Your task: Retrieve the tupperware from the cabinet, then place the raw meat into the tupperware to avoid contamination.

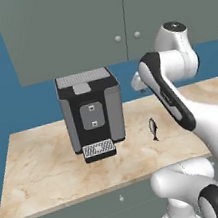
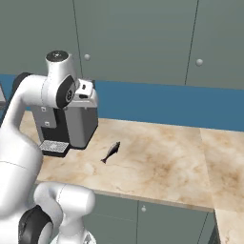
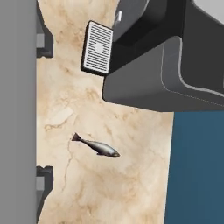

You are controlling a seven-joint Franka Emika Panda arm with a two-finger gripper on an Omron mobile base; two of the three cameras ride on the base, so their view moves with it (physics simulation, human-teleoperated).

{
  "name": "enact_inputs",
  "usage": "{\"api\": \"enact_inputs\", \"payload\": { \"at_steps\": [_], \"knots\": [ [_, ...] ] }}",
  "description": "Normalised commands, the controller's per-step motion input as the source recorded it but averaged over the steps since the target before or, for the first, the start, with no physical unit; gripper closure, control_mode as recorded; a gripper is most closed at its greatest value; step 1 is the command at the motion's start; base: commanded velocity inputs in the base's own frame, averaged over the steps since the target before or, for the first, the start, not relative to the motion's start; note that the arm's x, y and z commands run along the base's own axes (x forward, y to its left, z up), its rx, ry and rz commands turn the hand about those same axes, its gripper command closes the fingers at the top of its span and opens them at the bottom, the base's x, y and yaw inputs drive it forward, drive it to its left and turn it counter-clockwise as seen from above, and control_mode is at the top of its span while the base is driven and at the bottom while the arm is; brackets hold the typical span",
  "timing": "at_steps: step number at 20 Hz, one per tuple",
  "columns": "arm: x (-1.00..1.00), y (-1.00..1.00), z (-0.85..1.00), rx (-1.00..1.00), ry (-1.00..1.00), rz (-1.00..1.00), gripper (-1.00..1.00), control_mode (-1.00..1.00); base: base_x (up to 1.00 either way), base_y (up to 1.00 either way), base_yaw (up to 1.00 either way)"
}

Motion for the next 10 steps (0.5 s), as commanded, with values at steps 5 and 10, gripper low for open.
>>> {"api": "enact_inputs", "payload": {
  "at_steps": [5, 10],
  "knots": [
    [-0.32, 0.00, 0.31, 0.00, -0.26, 0.02, -1.00, -1.00, 0.00, 0.00, 0.00],
    [-0.27, 0.00, 0.32, 0.00, -0.28, 0.00, -1.00, -1.00, 0.00, 0.00, 0.00]
  ]
}}
